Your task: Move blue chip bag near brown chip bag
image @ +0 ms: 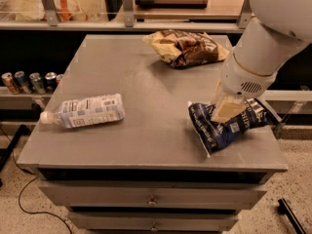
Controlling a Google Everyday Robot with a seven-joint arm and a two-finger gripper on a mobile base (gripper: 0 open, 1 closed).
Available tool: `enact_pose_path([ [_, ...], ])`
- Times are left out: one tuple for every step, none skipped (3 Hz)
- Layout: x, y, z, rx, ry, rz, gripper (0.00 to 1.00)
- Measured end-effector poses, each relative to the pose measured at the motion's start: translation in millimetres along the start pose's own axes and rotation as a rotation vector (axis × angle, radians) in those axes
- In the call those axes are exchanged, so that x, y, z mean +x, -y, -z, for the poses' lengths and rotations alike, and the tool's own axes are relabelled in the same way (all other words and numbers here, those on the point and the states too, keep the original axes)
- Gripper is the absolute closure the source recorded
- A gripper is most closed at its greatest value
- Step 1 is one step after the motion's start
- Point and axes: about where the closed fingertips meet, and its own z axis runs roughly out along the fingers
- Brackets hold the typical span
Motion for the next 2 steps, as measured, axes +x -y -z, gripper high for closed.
enact_pose_path([
  [3,14,20,0.045,-0.002,-0.003,1.0],
  [3,32,63,0.147,-0.01,0.007,1.0],
])
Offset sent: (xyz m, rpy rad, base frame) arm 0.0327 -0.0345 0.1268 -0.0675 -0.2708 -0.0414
